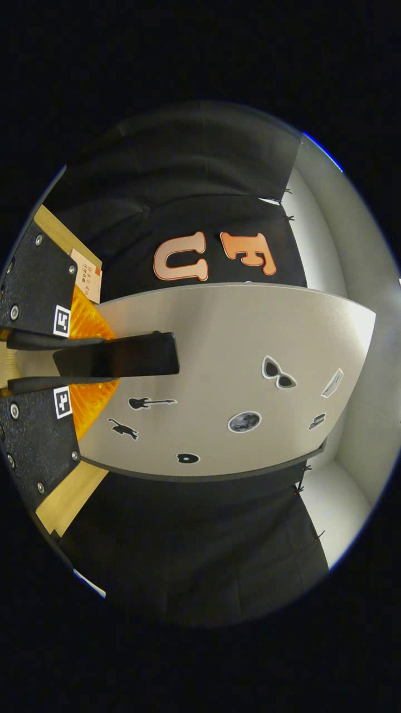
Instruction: Open the shoe cabinet door, grab the shoes and put them into the shoe cabinet, then close the shoe cabinet door.
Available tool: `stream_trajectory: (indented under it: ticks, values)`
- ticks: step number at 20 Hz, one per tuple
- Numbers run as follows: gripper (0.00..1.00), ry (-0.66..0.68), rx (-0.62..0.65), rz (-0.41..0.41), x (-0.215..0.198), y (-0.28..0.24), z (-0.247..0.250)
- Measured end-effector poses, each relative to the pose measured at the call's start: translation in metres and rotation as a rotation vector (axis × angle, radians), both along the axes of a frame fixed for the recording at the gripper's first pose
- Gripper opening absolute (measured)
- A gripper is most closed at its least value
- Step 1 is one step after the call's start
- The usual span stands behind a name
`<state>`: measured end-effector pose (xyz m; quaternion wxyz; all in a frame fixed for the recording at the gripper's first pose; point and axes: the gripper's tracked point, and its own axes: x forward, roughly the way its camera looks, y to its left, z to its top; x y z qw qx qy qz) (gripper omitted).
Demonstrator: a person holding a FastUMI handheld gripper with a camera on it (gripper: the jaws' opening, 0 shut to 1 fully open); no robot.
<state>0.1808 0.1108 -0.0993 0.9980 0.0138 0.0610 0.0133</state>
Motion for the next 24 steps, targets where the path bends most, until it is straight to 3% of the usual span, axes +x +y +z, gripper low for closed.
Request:
stream_trajectory:
  ticks: [7,13,22,24]
  values:
    - [0.16,-0.014,-0.02,-0.003,-0.045,-0.071,0.002]
    - [0.14,-0.004,-0.002,-0.028,-0.078,-0.167,0.002]
    - [0.12,0.006,0.022,-0.021,-0.076,-0.255,0.007]
    - [0.07,0.001,0.019,-0.01,-0.073,-0.268,0.007]
